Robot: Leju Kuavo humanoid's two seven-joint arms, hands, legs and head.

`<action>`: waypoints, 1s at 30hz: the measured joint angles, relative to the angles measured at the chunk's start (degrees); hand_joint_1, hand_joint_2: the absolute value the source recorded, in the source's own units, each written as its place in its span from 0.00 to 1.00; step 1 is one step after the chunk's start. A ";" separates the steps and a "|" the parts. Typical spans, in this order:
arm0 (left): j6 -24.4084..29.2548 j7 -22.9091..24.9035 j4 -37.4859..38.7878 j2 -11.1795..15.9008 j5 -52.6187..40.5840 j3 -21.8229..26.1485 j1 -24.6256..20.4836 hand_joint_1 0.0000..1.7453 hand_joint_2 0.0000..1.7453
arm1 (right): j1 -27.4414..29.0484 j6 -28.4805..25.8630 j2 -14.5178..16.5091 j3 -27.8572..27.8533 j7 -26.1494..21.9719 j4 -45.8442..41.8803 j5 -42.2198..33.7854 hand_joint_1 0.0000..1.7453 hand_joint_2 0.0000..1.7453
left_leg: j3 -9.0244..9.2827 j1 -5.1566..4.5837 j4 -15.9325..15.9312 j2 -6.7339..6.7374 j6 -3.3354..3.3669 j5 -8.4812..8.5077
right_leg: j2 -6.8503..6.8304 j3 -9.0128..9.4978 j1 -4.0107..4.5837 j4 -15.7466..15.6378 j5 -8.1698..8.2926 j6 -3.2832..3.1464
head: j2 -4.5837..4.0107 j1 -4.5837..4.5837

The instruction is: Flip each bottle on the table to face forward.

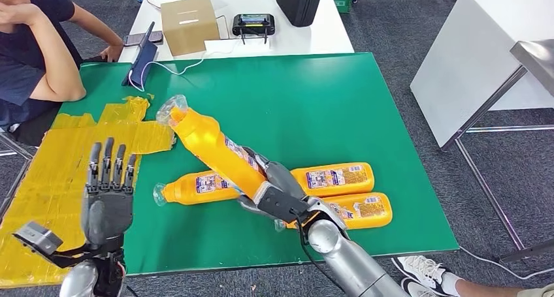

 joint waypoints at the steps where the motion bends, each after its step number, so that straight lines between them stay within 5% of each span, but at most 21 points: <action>1: -0.38 0.35 0.00 0.00 0.25 -0.83 0.03 0.00 1.00 | -0.50 0.12 0.48 0.03 0.22 0.20 0.27 1.00 1.00 | 0.00 0.00 0.00 0.00 0.00 0.00 | 0.00 -0.01 0.00 0.00 0.00 0.00 | 0.00 0.00; 15: -4.21 3.16 0.29 0.19 5.46 -5.81 0.30 0.00 1.00 | -4.51 0.69 6.03 5.98 2.19 4.52 5.01 1.00 1.00 | -0.05 0.02 -0.01 0.00 -0.01 0.00 | -0.01 -0.08 0.03 0.01 -0.02 -0.01 | 0.00 0.00; 30: -3.32 4.00 4.12 1.64 6.06 -5.21 -0.42 0.00 1.00 | -6.26 -0.42 11.29 15.72 1.94 15.73 7.45 1.00 1.00 | -0.08 0.02 -0.01 0.03 -0.01 0.00 | 0.01 -0.16 0.03 0.00 -0.02 -0.02 | 0.00 0.00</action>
